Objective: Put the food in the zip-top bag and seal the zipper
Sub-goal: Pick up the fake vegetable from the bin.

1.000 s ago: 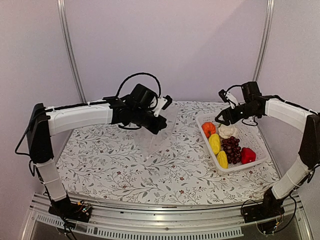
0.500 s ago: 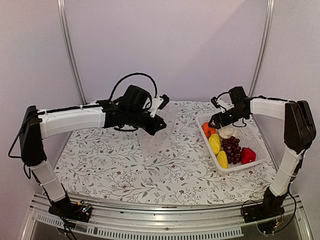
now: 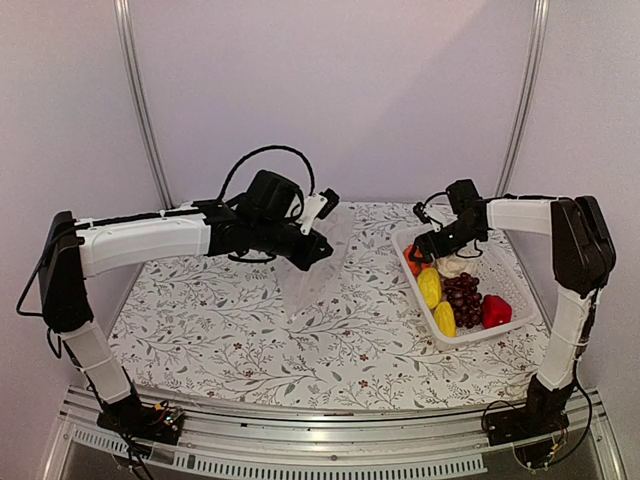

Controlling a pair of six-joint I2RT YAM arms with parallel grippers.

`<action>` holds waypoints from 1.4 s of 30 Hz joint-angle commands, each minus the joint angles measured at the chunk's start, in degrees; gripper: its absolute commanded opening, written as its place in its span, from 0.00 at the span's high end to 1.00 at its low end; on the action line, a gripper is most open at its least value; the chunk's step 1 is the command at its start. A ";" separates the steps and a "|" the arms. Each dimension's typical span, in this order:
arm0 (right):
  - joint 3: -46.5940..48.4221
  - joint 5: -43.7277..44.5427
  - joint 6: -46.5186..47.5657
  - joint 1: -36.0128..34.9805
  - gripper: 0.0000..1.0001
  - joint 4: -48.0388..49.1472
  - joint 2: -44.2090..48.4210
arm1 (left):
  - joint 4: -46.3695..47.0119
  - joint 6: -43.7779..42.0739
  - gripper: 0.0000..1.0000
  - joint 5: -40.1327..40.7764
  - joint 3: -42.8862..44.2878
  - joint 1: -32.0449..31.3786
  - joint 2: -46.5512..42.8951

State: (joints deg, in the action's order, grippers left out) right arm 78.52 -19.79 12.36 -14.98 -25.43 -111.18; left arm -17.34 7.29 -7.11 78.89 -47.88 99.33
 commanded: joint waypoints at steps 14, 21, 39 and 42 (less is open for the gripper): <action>2.09 1.99 0.24 -1.30 0.55 -0.21 -2.73 | 0.33 -0.66 1.00 -0.18 -0.49 0.68 -1.05; -0.52 2.77 0.60 -1.28 0.63 -0.34 3.17 | 0.16 -0.74 1.00 -0.09 -0.58 0.76 -1.33; -4.70 -6.55 4.05 -2.35 0.68 -5.83 26.95 | 1.69 2.31 1.00 0.29 0.07 1.07 -1.82; -1.42 -10.67 3.73 -3.69 0.68 -7.68 30.02 | -3.21 6.15 1.00 3.49 6.40 1.09 0.08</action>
State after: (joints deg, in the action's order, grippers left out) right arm 72.82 -23.40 15.84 -16.78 -29.87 -86.02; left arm -17.41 8.97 -6.68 79.20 -47.55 98.94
